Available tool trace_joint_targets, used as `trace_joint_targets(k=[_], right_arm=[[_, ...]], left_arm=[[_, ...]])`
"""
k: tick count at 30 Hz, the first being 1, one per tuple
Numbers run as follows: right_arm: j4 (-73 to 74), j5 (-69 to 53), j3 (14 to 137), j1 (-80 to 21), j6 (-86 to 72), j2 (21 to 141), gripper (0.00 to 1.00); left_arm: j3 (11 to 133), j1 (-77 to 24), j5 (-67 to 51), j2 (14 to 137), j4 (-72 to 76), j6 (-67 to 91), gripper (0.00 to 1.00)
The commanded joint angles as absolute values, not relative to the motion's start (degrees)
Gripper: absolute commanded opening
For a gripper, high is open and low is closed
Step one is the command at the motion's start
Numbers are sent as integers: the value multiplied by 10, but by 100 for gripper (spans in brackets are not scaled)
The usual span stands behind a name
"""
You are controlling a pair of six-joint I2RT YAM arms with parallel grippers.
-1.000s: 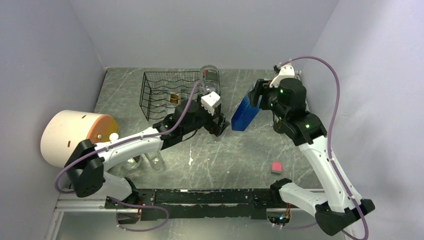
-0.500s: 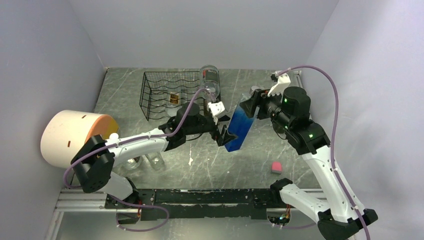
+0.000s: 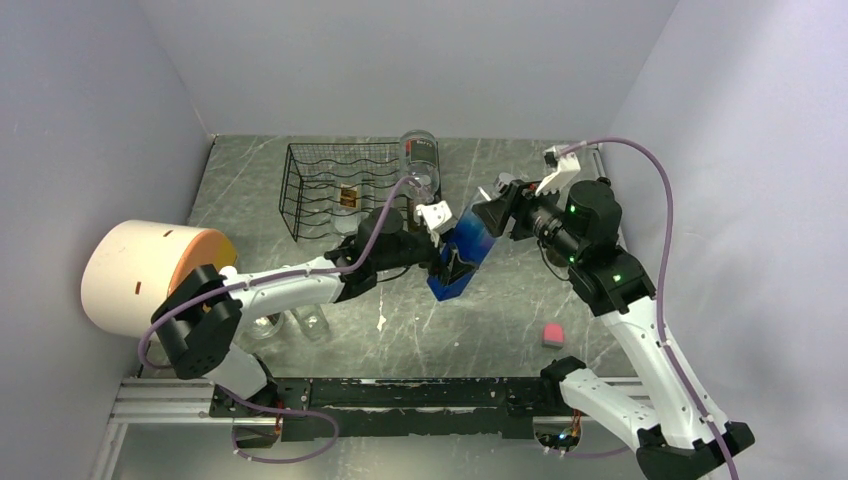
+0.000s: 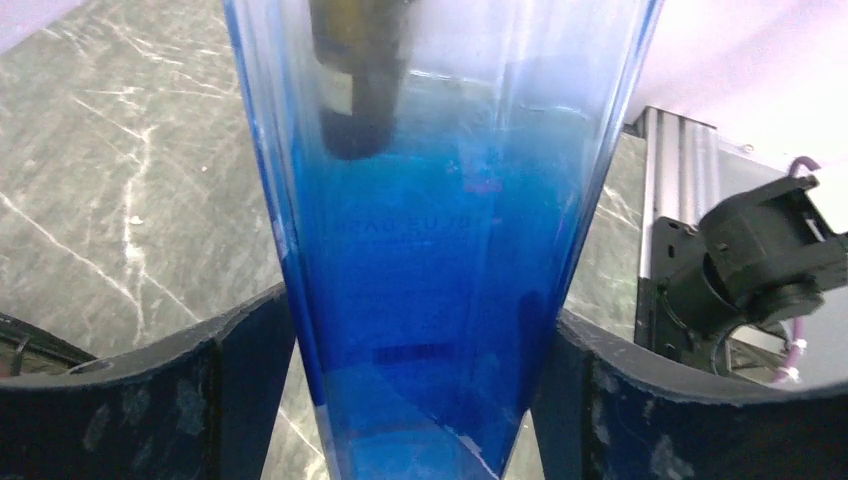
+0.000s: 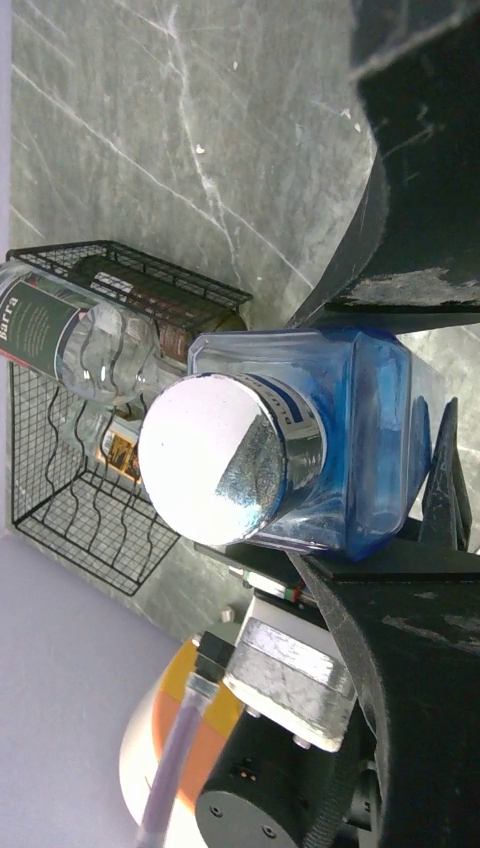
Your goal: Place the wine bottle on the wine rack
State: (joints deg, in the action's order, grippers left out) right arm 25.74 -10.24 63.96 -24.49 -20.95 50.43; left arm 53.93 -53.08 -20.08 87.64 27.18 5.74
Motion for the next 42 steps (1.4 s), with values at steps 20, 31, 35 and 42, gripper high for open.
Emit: trace_joint_targets(k=[20, 31, 35, 42], right_arm=[[343, -82, 711, -246, -159, 446, 90], [460, -112, 852, -246, -86, 512, 90], [481, -164, 875, -246, -79, 535, 90], [477, -182, 813, -246, -53, 527, 93]], left_arm=[[484, -530, -158, 767, 398, -327, 7], [560, -564, -166, 737, 285, -601, 7], [601, -569, -160, 753, 227, -681, 7], [615, -569, -104, 785, 243, -800, 7]])
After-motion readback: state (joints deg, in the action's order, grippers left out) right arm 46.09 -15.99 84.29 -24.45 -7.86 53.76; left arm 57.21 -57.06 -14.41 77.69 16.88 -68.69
